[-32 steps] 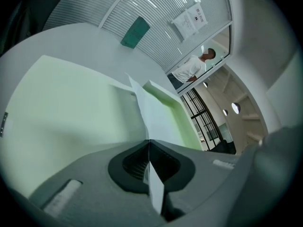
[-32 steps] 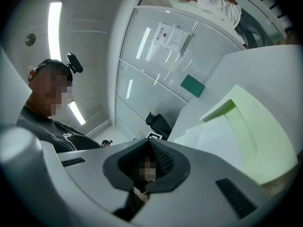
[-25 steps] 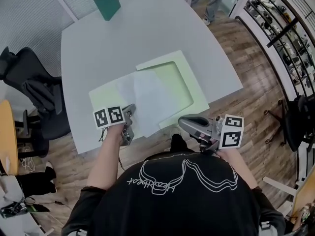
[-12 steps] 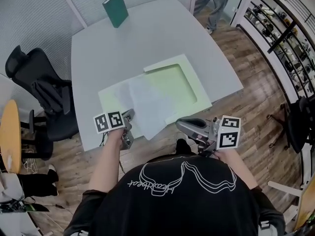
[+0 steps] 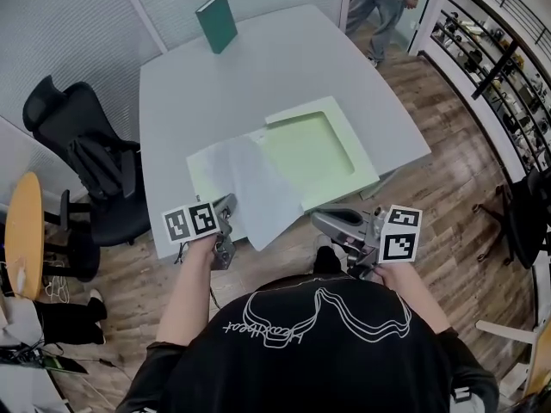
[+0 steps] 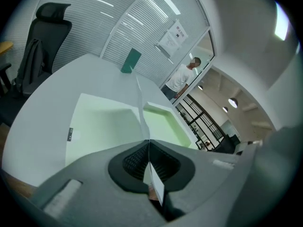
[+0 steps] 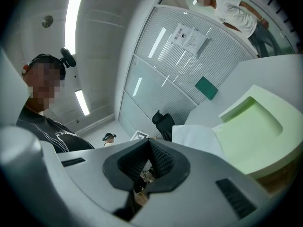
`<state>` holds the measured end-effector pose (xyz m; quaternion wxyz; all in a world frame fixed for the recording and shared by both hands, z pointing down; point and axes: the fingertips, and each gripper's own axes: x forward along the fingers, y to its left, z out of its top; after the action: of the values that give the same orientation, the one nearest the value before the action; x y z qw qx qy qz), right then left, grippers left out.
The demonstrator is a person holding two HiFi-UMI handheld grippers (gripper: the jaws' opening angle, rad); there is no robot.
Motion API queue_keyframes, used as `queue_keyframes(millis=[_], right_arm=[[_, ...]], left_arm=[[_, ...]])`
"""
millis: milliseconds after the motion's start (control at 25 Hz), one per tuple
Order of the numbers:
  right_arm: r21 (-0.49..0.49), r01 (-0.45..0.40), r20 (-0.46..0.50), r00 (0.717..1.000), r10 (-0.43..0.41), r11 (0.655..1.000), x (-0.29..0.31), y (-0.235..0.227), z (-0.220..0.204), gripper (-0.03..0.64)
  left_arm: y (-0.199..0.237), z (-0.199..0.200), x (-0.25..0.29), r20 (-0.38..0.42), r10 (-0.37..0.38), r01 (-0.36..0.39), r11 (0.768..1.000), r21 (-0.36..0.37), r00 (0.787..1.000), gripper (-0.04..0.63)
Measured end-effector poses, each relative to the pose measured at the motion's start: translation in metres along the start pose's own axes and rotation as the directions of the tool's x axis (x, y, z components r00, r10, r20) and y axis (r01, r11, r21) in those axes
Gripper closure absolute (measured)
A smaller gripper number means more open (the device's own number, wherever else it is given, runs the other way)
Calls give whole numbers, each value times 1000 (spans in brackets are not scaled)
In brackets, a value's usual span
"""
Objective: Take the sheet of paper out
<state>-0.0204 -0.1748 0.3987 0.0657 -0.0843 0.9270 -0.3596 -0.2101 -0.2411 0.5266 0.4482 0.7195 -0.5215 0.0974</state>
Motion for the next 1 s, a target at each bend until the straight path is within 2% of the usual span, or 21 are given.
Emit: queue_keyframes(millis=[80,240,400,760,1000], right_arm=[[-29,18,-10,1000,-18,999,2,2,-5,609],[-134,117,-58,990,-125,984,7,-3,-22,609],[-167,178,-57,980,-189,970,10,-6,-28,609],[-174,194,-4,980,-198,965,11,7,-31,609],[-191,215,12,976,-217,958,6,4,-25,609]], left_arm=[[-8,2,-11,22,-14,13,1000,23,1000,583],[-28,8,-35,72,-41,34,994,102,997,583],[-56,8,-60,123,-103,81,982,171,987,583],[-106,-5,-110,224,-254,201,951,236,941,583],[-129,-17,-126,251,-346,262,912,316,904,583]])
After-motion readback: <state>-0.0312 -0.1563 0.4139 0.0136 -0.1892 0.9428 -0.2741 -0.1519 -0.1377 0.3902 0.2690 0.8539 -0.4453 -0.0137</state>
